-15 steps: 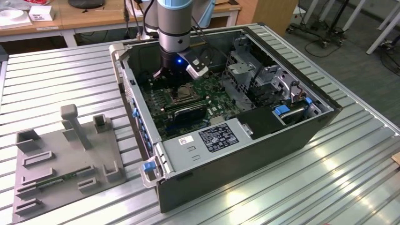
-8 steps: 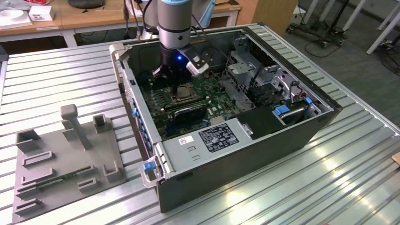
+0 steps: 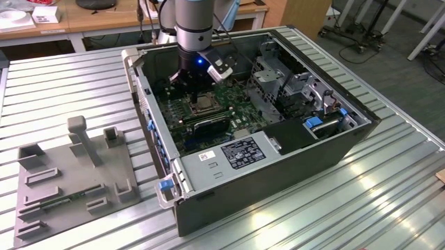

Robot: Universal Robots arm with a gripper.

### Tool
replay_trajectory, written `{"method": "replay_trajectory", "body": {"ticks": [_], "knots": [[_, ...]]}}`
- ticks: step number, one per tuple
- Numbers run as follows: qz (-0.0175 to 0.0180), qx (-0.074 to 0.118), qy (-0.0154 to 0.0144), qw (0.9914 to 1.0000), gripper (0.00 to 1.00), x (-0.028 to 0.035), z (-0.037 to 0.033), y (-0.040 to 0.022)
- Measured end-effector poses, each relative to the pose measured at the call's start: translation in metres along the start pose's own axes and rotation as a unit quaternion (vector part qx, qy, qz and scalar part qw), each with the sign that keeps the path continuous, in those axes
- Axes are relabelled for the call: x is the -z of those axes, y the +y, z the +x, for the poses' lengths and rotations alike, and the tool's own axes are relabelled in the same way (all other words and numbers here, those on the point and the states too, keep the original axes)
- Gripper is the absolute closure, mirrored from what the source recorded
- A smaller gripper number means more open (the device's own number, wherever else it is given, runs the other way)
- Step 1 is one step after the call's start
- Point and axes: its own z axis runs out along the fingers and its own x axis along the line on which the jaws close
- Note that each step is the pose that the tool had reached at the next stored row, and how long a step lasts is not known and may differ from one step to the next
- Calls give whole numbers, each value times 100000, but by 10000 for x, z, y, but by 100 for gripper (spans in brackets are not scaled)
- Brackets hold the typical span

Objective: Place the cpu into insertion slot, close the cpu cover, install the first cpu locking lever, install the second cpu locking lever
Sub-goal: 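Close the cpu cover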

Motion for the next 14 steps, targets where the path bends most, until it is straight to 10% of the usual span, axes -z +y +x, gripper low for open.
{"method": "replay_trajectory", "body": {"ticks": [14], "knots": [[8,19,5,100000,89,-2,-133,5]]}}
